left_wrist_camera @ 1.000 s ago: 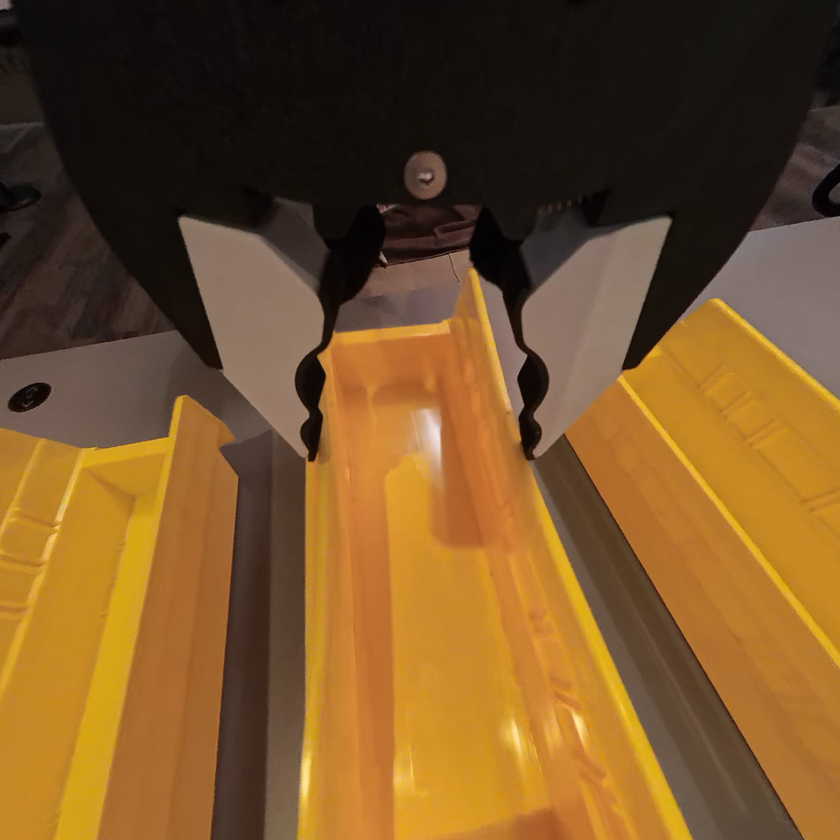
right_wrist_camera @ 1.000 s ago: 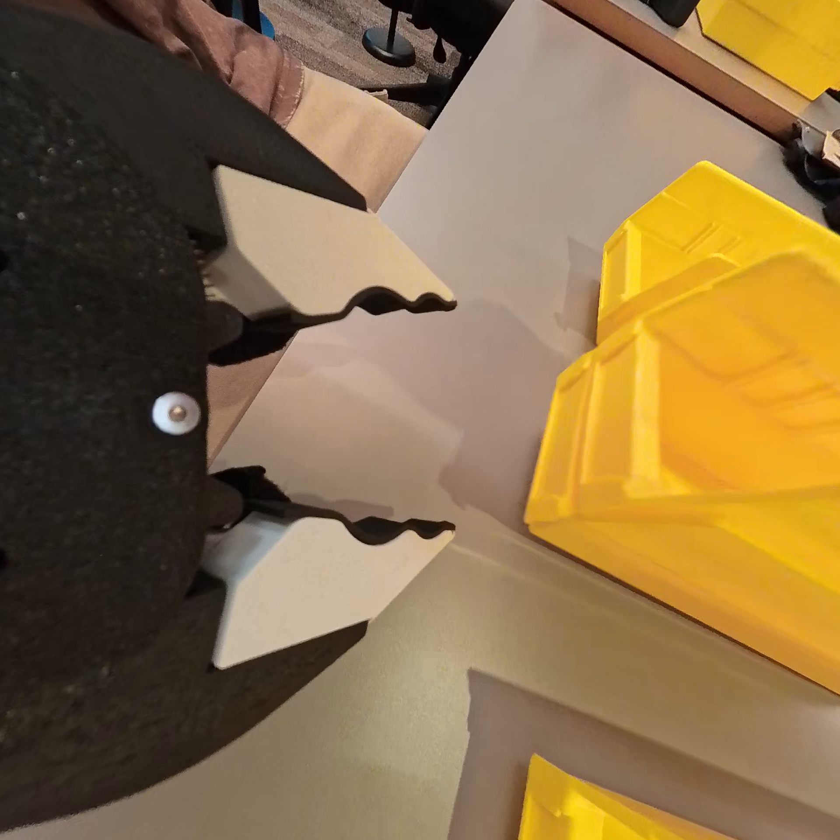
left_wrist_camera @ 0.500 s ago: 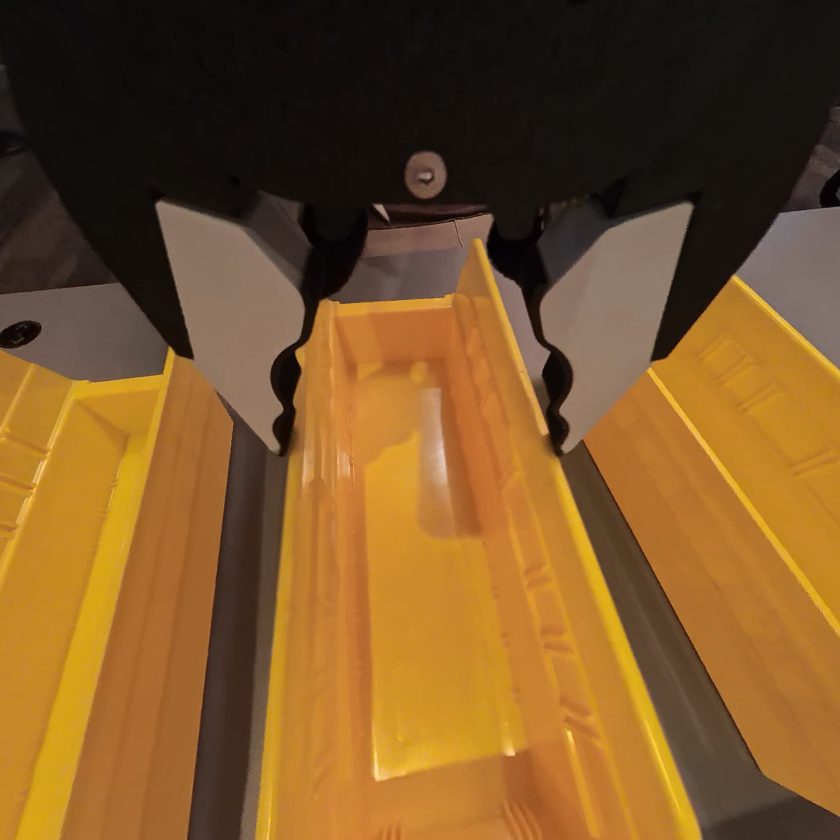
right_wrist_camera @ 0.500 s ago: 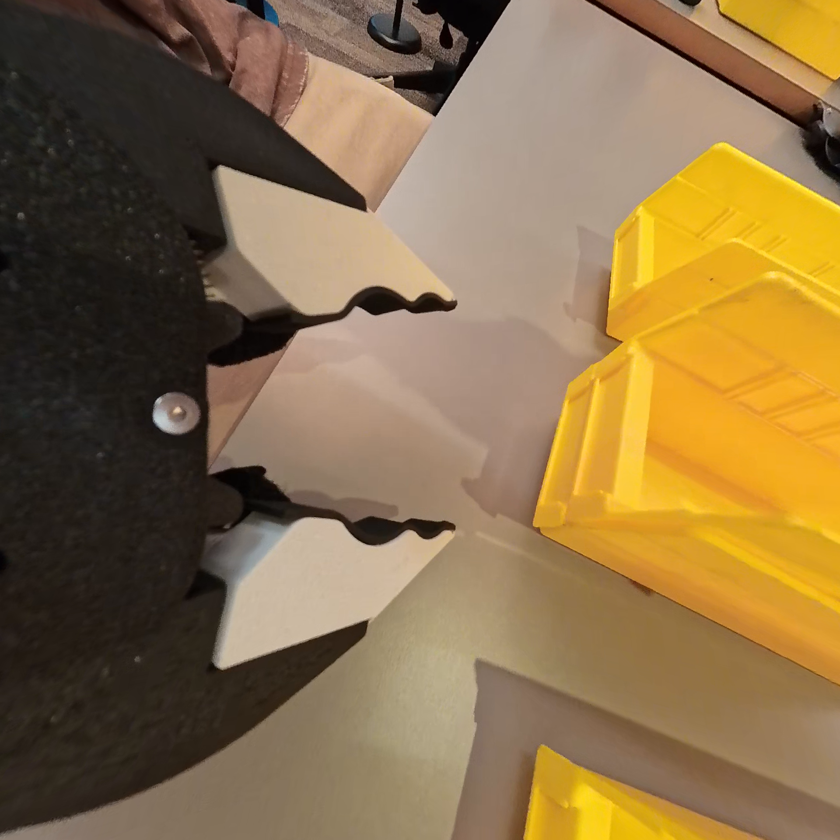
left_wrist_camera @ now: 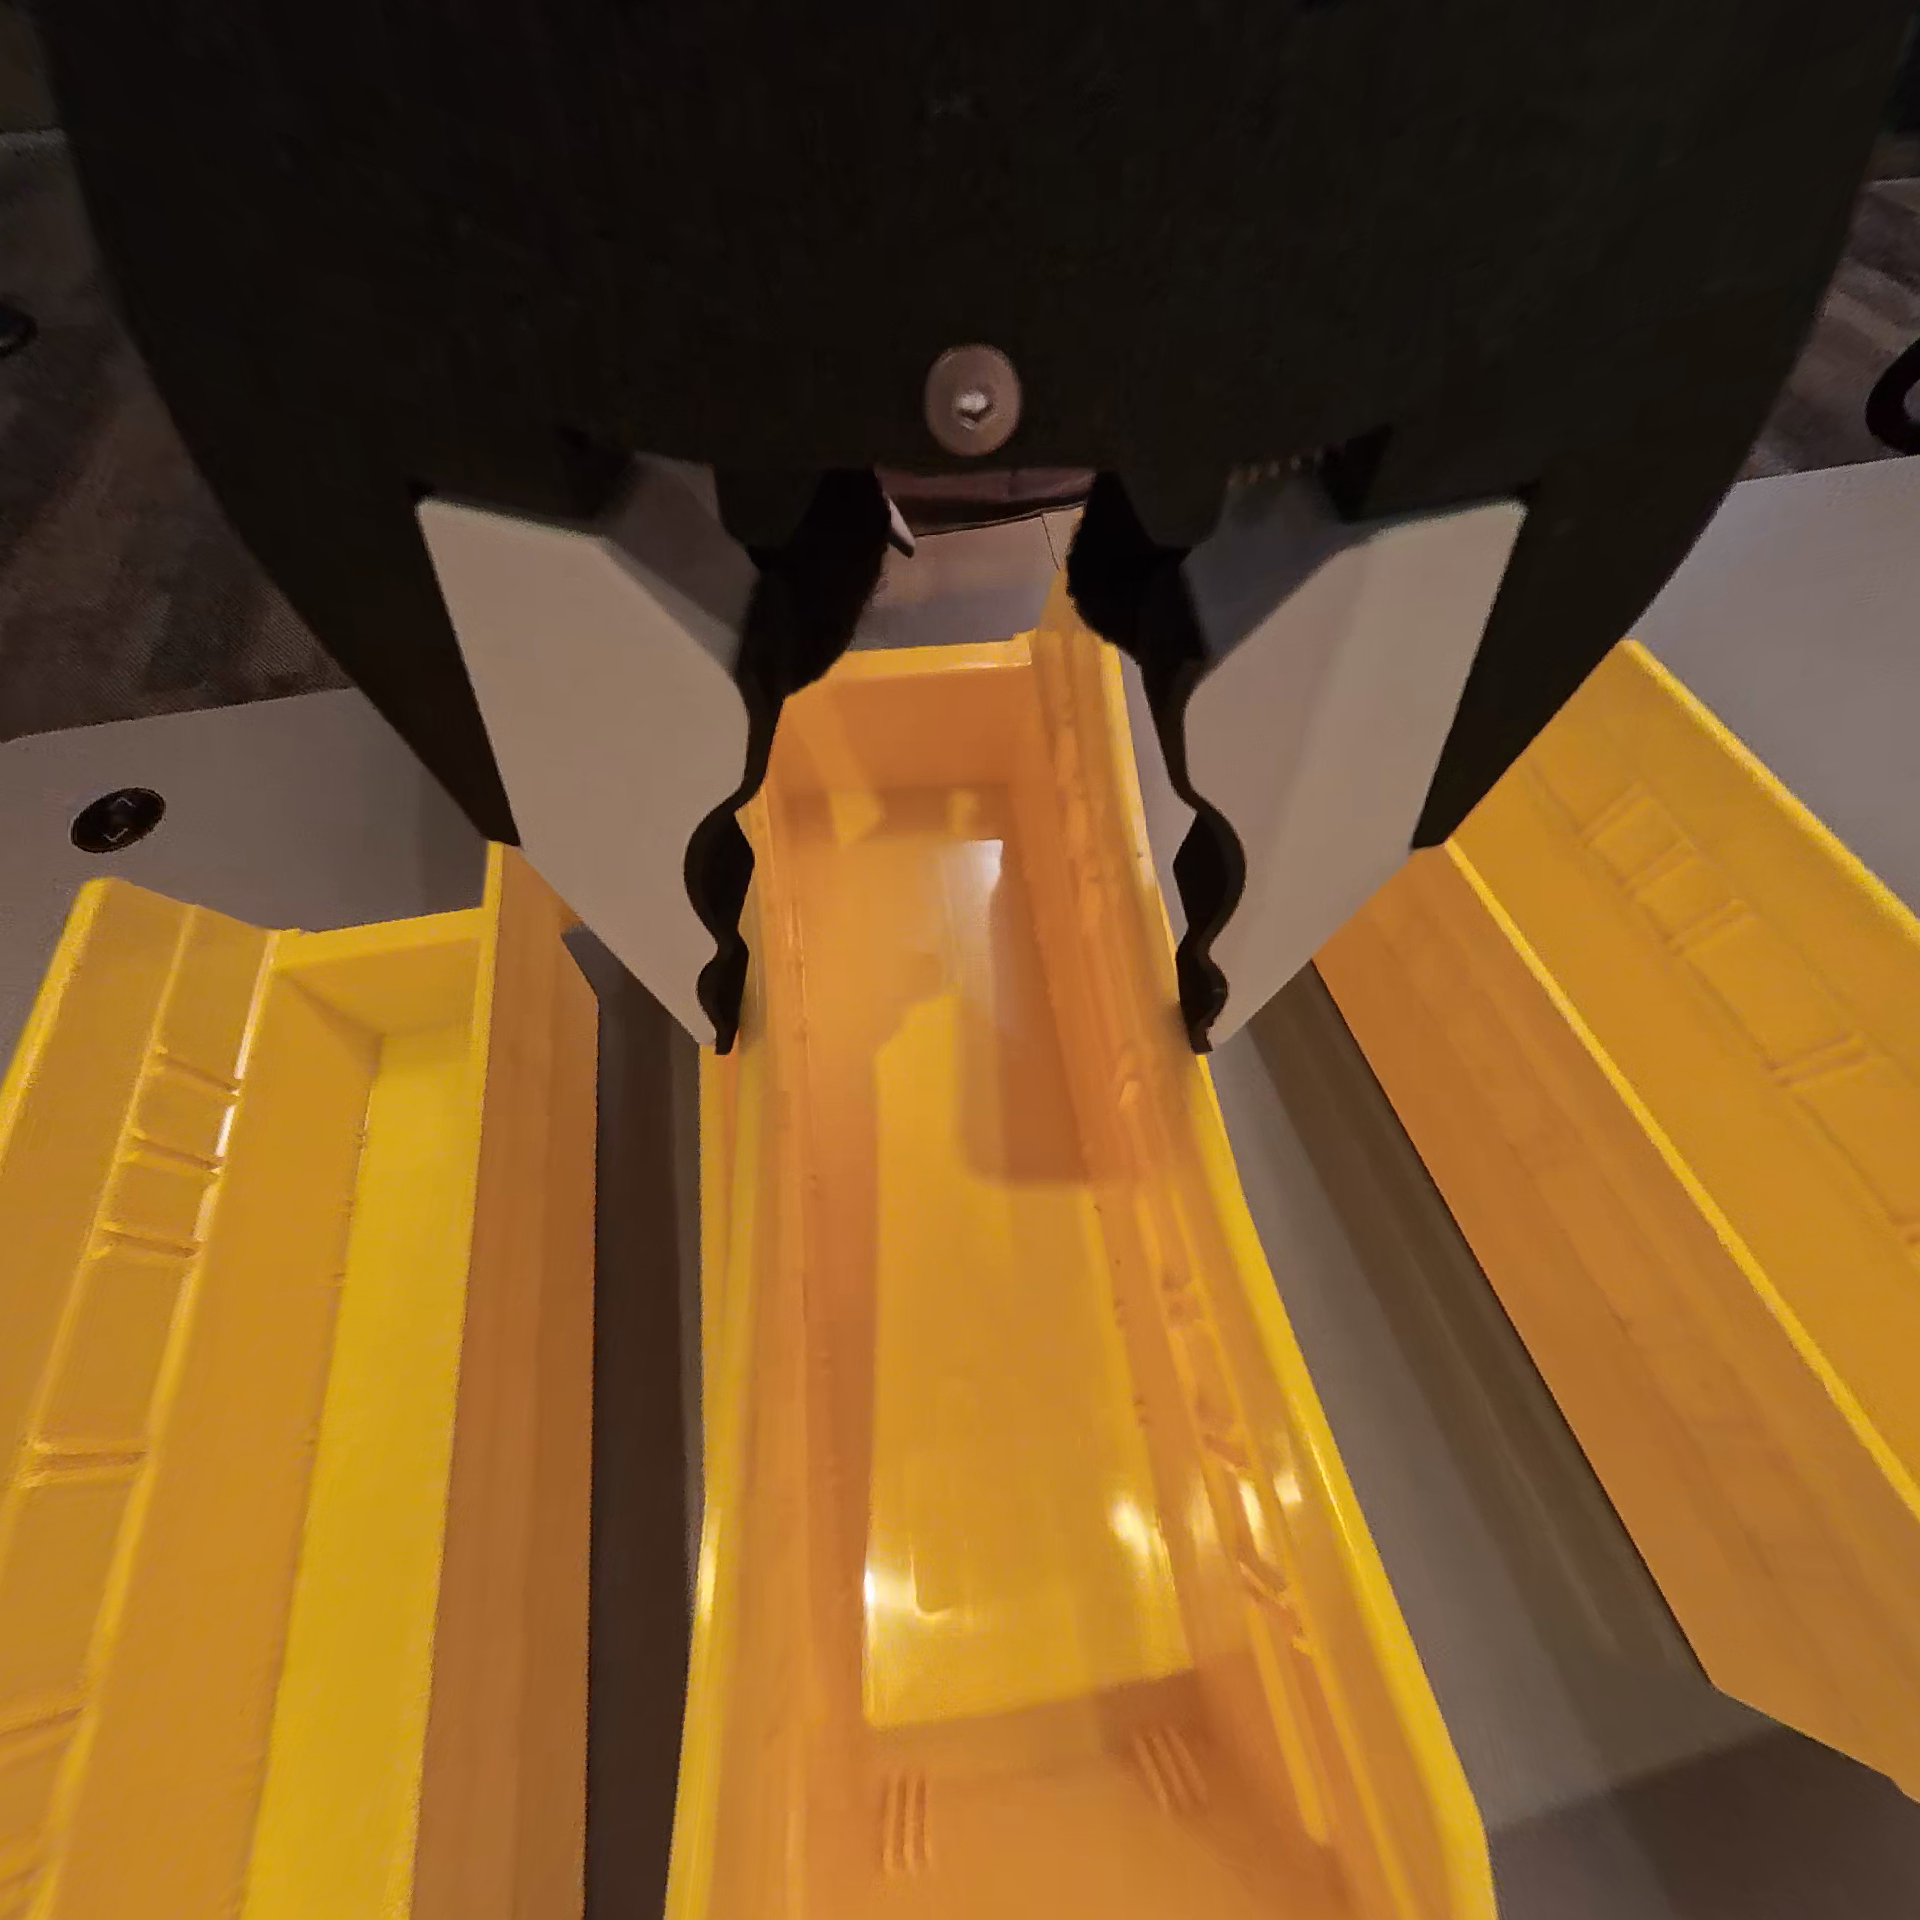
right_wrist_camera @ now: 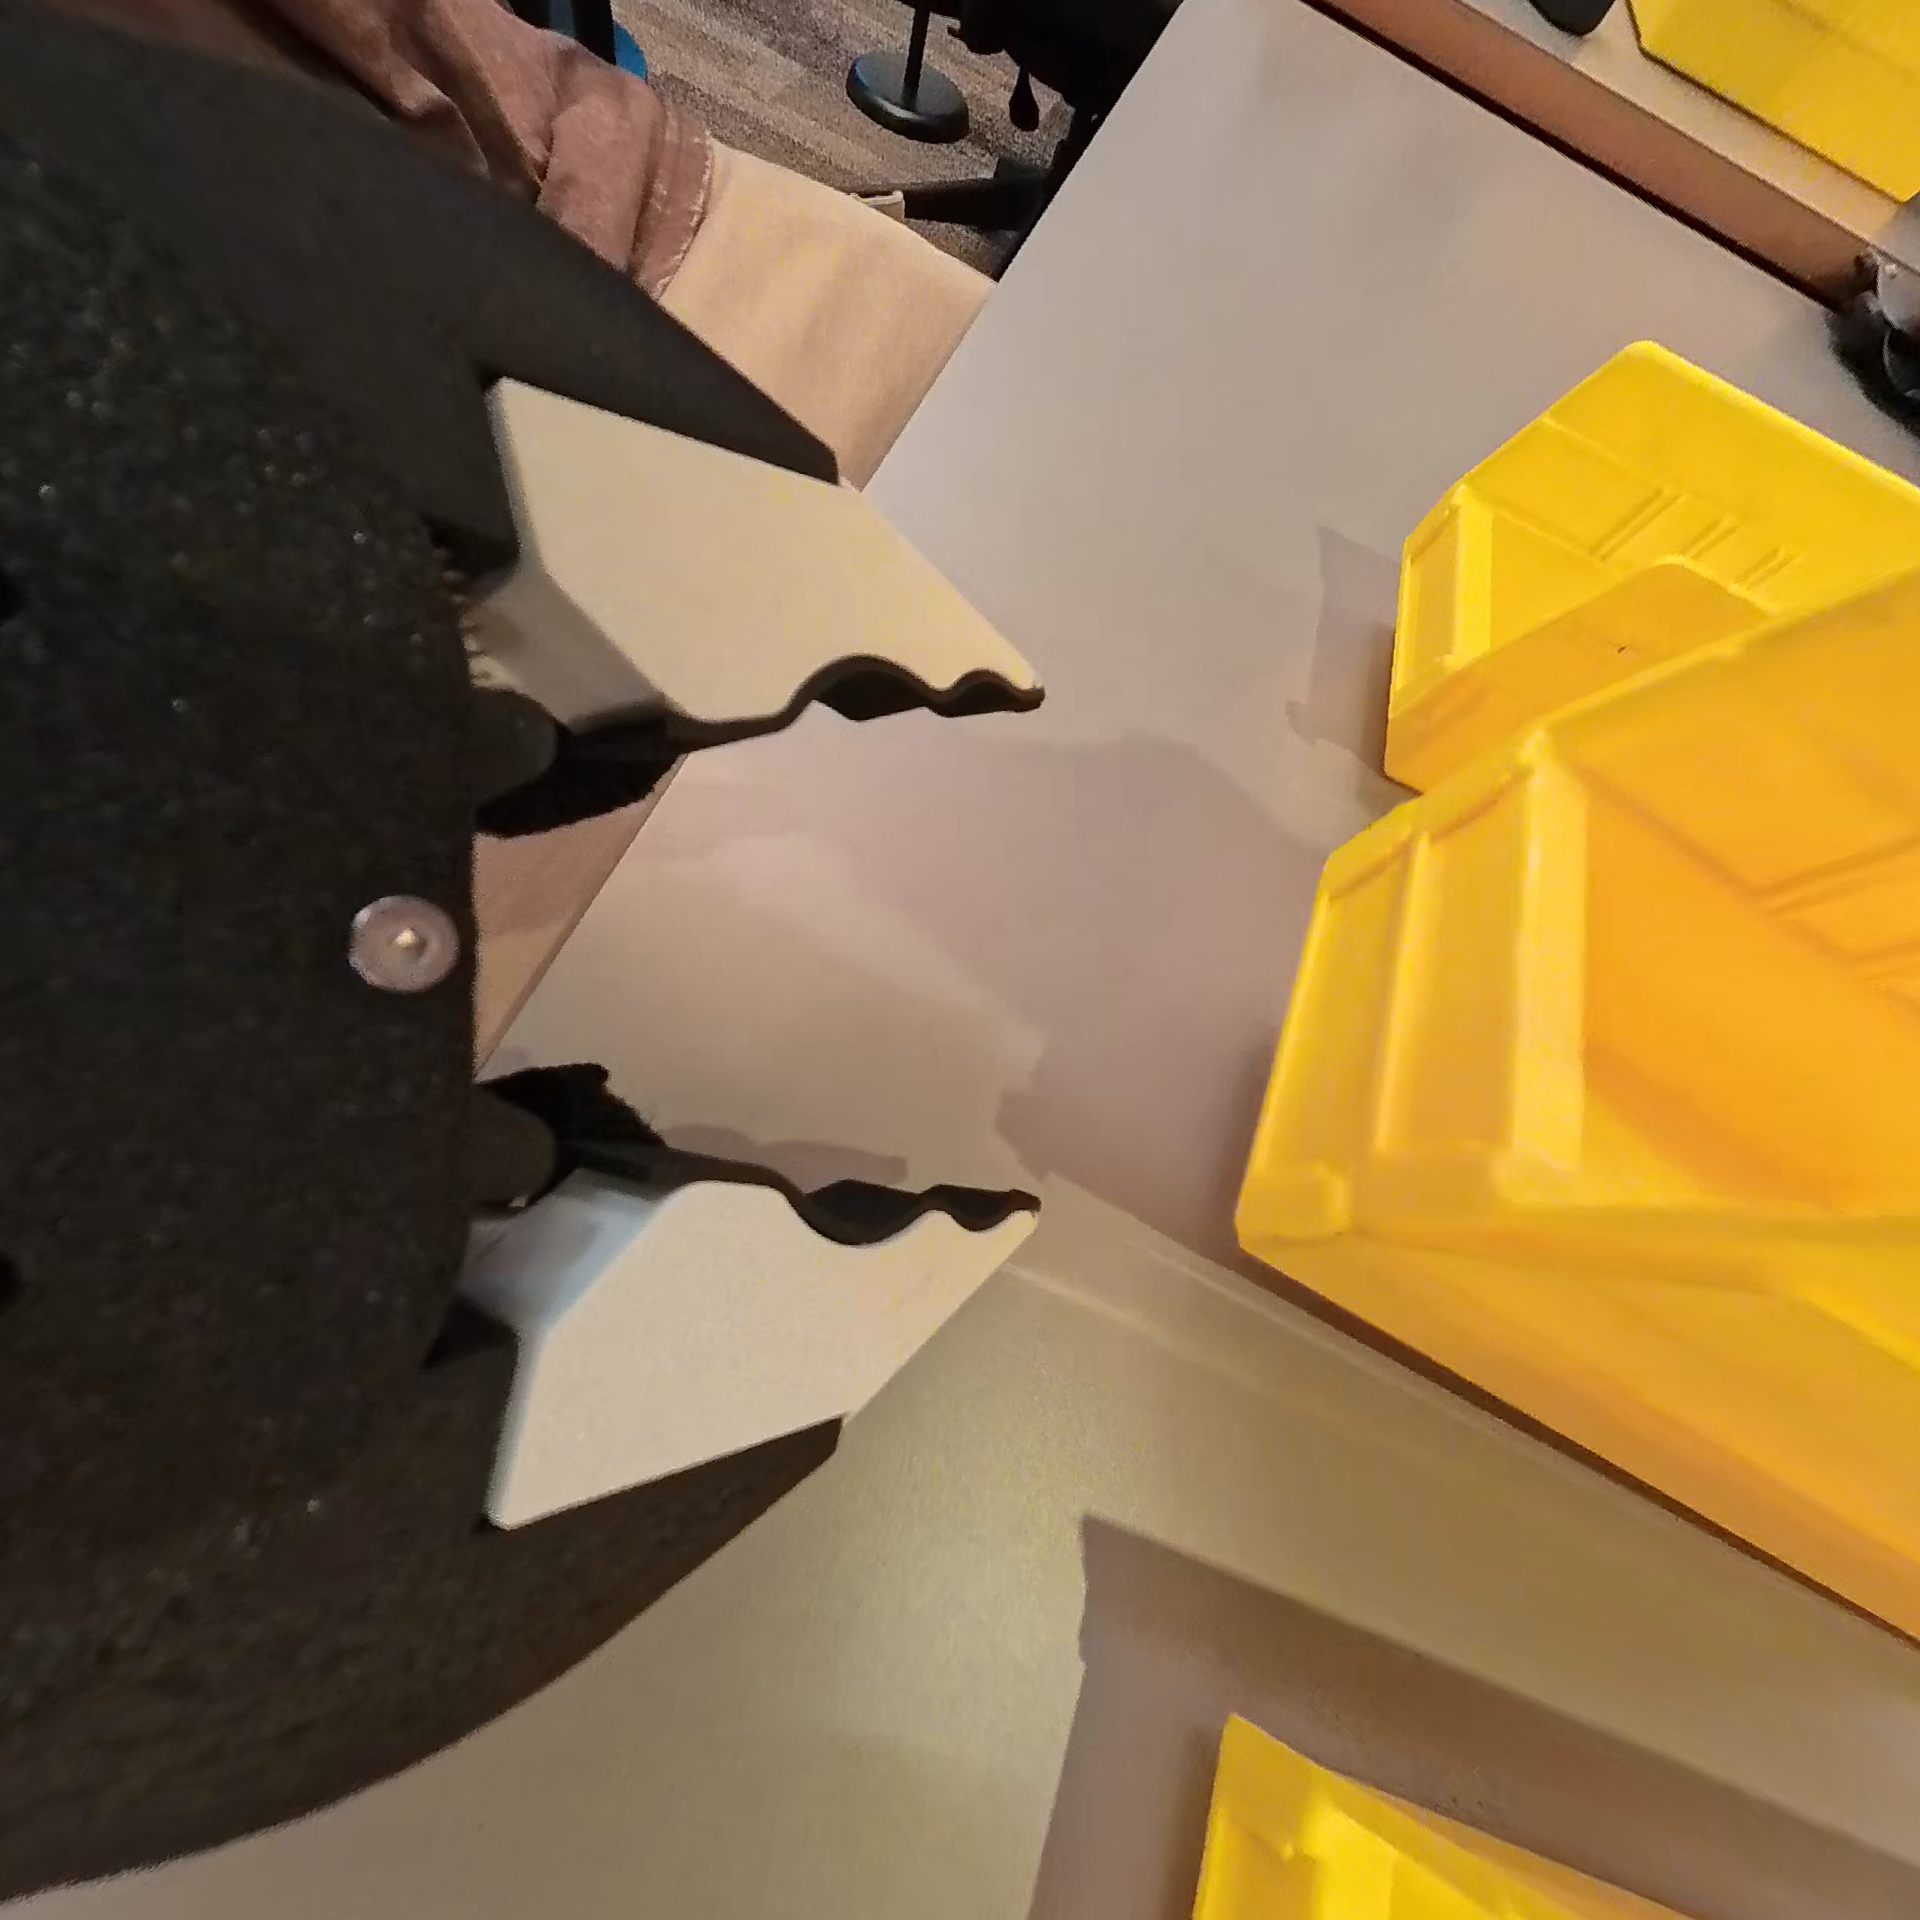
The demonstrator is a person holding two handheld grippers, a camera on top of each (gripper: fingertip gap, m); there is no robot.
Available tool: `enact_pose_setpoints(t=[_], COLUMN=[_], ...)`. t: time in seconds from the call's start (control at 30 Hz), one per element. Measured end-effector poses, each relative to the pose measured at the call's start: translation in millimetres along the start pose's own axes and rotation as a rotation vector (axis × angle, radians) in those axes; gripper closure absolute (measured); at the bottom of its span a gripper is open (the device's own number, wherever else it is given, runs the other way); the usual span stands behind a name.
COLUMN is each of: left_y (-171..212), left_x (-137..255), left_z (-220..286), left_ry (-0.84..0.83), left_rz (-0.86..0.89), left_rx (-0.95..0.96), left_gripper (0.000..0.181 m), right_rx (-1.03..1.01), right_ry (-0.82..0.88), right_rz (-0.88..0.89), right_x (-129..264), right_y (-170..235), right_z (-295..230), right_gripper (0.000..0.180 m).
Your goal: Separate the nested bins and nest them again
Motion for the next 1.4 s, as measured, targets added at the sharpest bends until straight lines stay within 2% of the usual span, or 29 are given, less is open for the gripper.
enact_pose_setpoints(t=[0.37,0.47,0.63,0.77,0.9,1.07,1.23,1.4], left_y=[1.5,3.8,29.2,74.1,119.5,157.2,175.1,179.1], left_x=[37.7,64.4,126.8,145.0,126.5,65.9,3.8,-28.7], left_z=[-11.9,-24.8,-95.0,-181.3,-258.1,-321.2,-353.2,-360.2], left_ry=[-0.001,0.018,-0.036,-0.111,-0.171,-0.150,-0.118,-0.157], left_rz=[0.046,0.075,0.125,0.126,0.094,0.035,0.025,-0.003], left_rx=[0.002,0.004,0.040,0.128,0.204,0.253,0.278,0.198], left_gripper=[0.097,0.097,0.096,0.094,0.094,0.093,0.094,0.092], right_rx=[0.003,0.008,-0.002,-0.006,0.018,0.066,0.076,0.056], right_ry=[-0.001,0.002,0.001,-0.007,-0.007,0.017,0.038,0.040], right_rz=[-0.004,-0.007,-0.008,-0.012,-0.023,-0.039,-0.040,-0.040], right_x=[-0.5,-0.2,0.0,-1.5,-5.4,-11.2,-11.2,-10.8], right_y=[0.7,2.0,2.1,2.8,6.0,12.7,17.7,17.1], right_z=[-1.1,-1.0,1.0,-1.8,-8.1,-12.3,-10.2,-5.3], right_gripper=[0.089,0.089,0.089,0.089,0.089,0.089,0.089,0.089])
Point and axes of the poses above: each gripper's, where its closed fingertips meet, x back along the fingers, y out of its underside, z = x × y across the jaws, the point moved 6 cm from there along x, back along the fingers, and after that the axes turned 15 degrees about -x, right-handed, at the moved point
